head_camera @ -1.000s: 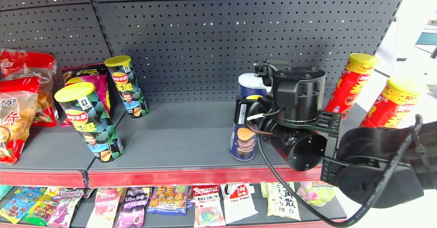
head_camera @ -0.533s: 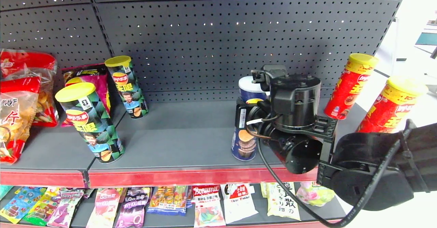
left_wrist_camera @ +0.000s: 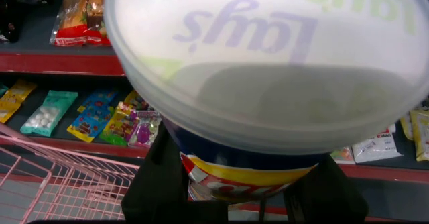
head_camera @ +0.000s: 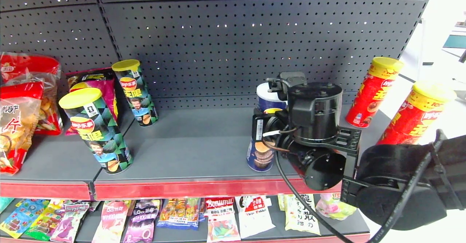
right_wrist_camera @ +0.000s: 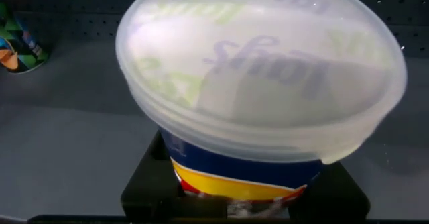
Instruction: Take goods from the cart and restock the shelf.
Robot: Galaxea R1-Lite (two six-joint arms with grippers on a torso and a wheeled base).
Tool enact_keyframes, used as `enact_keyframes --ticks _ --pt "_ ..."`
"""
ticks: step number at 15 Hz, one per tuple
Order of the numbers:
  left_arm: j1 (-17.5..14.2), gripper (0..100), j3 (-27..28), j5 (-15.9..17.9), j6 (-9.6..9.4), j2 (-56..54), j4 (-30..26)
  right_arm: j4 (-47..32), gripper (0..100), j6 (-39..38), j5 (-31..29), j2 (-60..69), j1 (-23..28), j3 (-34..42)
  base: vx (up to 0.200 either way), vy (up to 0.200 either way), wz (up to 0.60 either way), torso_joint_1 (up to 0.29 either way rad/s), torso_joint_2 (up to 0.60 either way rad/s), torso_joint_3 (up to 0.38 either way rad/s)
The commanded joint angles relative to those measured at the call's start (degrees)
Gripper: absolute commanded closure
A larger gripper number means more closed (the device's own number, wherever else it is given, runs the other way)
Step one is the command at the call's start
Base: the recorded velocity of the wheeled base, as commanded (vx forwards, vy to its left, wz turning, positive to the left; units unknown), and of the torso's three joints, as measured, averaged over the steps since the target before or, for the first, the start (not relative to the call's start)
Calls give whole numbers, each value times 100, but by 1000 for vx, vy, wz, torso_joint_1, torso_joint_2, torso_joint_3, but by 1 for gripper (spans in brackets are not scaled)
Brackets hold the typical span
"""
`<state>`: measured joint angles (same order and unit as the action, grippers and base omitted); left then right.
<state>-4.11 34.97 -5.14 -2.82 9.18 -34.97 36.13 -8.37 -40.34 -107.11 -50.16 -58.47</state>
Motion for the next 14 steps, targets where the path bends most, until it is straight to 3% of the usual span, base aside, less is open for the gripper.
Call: enact_keyframes --ticks 1,14 --pt "-2 100 1 -4 0 -4 -1 8 100 73 0 50 -108 81 0 0 0 0 0 0" --pt "-2 100 -70 -13 0 -39 8 140 100 222 0 6 -204 107 0 0 0 0 0 0"
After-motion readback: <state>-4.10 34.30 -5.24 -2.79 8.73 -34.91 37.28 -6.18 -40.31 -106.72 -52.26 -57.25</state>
